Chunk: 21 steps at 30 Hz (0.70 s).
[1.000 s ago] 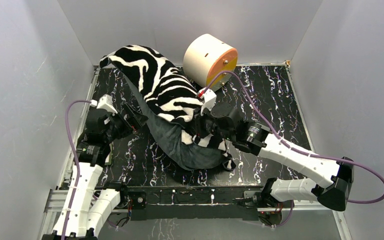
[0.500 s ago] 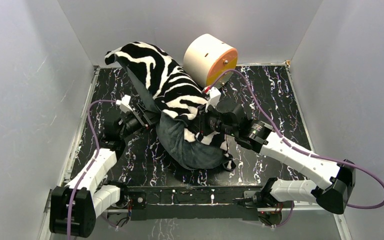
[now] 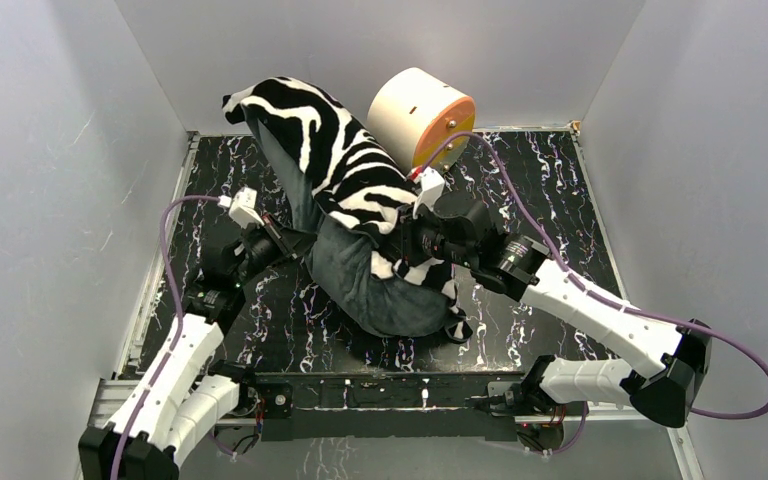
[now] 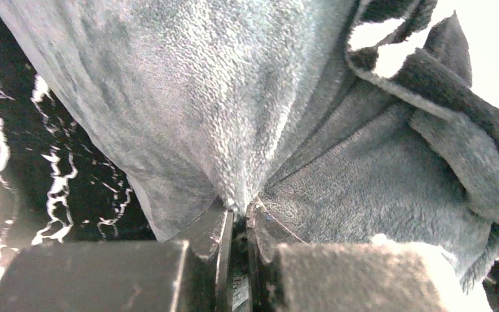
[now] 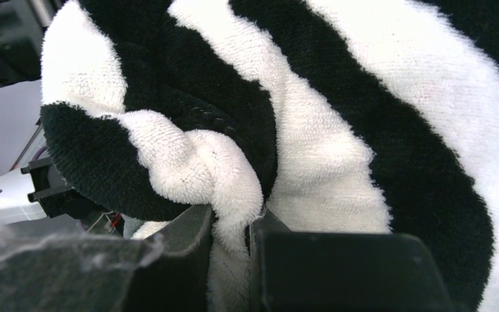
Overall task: Remove the pillowcase from the pillow
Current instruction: Turn over the pillow at the center of the board.
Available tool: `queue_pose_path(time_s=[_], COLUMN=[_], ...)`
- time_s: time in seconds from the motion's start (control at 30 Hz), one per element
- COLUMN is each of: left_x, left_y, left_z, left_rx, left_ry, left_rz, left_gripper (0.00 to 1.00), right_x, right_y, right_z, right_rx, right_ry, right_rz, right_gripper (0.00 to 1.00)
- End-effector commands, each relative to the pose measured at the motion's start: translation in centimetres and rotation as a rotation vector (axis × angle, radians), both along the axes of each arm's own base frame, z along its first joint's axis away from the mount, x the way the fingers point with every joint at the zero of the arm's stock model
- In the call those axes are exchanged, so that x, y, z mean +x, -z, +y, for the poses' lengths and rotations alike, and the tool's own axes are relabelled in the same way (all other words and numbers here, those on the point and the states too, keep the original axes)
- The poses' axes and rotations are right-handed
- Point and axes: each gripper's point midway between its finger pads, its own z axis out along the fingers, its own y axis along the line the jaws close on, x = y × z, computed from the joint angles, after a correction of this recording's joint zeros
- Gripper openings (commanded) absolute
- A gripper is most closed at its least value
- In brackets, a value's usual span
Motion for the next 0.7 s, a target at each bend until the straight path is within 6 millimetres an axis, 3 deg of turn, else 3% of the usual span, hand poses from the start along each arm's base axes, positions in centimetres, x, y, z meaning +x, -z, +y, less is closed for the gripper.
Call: queue_pose_path(time_s=[0.0,0.27,0.37,0.57,0.67], left_x=[-2.5,-4.6,-5.4,-6.0,-4.9], left_y=[-9.0,-13.5,-16.0,-18.0,-16.9], left_z=[0.3,-0.6,-0.5,-0.9,-0.8], left_rx=[0.045,0.022,0.028,0.026,0.061], left_ry=[0.042,0.137,0.153,0.191,0.177], left_rz=[-0.258,-0.349,-0.421,-0.455,-0.408], left_gripper=[0.0,0.0,0.0,0.0,0.0], right_x=[3.6,4.1,5.3,7.8,9.1], right_y=[0.1,-2.9,-3.6,-2.5,-0.6], right_z=[-1.7,0.3,-0.4,-2.2,-3.2], right_rx=[-0.066,0.06,0.075,0.098,0.076], right_ry=[0.13,0.017,0.044,0.064,0.093], right_rz=[-0.031,-0.026,-0.041,0.041,0.106], right_gripper=[0.11,0.11,0.12,0.13,0.2])
